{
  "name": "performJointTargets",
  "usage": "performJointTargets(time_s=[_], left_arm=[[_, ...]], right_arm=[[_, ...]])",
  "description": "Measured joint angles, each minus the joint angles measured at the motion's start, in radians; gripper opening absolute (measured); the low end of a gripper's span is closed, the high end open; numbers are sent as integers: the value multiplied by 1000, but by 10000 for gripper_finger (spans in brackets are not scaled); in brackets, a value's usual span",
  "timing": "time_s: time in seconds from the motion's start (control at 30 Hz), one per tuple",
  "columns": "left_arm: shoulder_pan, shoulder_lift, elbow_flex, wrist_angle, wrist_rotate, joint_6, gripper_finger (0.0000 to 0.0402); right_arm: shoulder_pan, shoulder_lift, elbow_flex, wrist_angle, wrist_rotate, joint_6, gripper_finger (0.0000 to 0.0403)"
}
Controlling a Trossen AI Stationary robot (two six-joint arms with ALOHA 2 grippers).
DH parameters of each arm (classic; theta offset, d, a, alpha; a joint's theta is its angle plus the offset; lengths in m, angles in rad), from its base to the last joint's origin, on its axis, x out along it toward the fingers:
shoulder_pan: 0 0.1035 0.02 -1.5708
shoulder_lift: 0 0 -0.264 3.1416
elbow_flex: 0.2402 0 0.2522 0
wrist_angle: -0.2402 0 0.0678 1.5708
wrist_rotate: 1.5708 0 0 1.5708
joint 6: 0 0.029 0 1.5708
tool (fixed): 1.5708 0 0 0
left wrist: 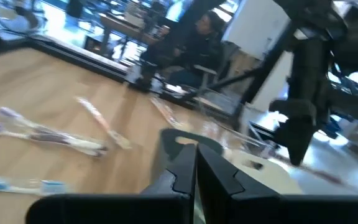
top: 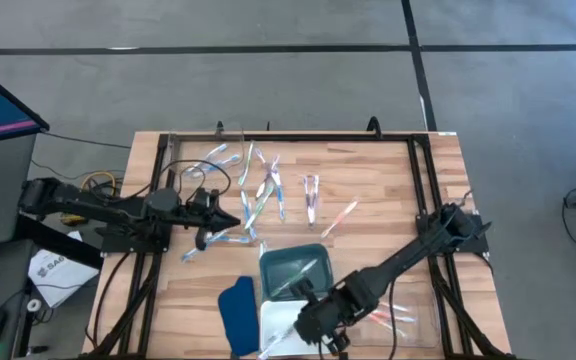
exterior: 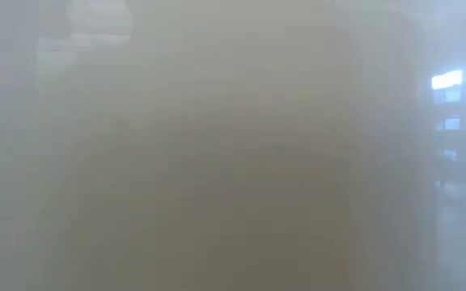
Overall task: Pick & Place Toothbrushes
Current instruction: Put the purple toothbrush into the white bin
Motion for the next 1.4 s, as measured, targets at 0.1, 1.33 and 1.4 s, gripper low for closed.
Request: performJointTargets(time_s=[0.1, 1.33, 1.4], left_arm=[[-68, 0, 0, 22, -33, -4, 8], [-462, 0, 0, 85, -405, -17, 8], [-462, 0, 0, 94, -405, -11, 8]], right_arm=[[17, -4, -1, 12, 1, 44, 4], [68, -2, -101, 42, 56, 1326, 2], [71, -2, -111, 45, 55, 1341, 2]])
